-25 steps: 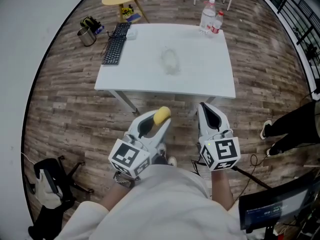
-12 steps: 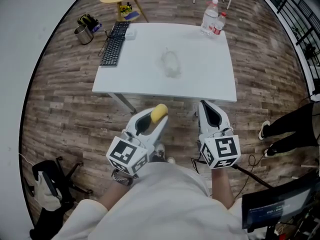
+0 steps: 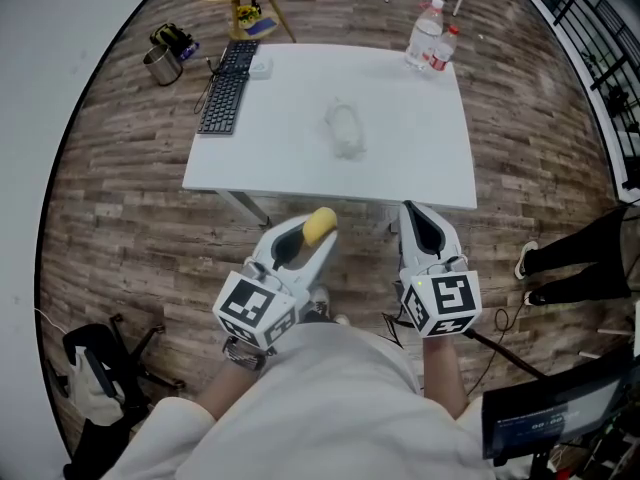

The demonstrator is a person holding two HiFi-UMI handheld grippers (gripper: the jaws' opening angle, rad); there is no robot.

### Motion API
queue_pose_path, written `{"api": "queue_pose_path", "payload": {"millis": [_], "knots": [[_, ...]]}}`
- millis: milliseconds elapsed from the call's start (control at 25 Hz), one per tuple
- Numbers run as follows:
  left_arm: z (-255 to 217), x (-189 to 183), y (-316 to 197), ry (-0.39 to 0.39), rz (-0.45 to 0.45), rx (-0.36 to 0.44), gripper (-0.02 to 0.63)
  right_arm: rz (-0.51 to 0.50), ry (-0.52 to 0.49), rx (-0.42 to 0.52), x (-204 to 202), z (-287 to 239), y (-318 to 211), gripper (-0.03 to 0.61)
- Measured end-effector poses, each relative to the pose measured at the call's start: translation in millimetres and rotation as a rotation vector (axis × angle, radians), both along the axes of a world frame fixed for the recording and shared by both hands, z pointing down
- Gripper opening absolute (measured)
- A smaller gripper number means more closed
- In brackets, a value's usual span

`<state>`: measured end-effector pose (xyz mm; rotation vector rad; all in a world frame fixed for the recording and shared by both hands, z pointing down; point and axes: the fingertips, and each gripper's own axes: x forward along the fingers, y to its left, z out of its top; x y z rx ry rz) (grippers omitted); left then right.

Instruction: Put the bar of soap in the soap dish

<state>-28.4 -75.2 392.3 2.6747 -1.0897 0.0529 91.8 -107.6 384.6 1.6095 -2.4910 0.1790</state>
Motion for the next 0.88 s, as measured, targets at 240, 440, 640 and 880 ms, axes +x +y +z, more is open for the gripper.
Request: {"api": "queue_pose_path", "payload": {"millis": [240,440,640,880], "knots": [[3,-9,-14,0.004,0.008,-0.010,0.132,0.013,0.004,-0.007,-8,2,-12,0.002],[6,-14,-20,0.004,0.032,-0.008,0.132,0.032,0.000,-0.014,-14,6,-18,0.002],[8,-24,-28,0.005,0.039,-0.011,0.132,0.038,0.000,-0.006,-26,3,-25,0.002],[9,-31,-32,0.011,0.037,-0.018,0.132,0.045,0.004,-0.026,-29,7,-28,0.002]]}}
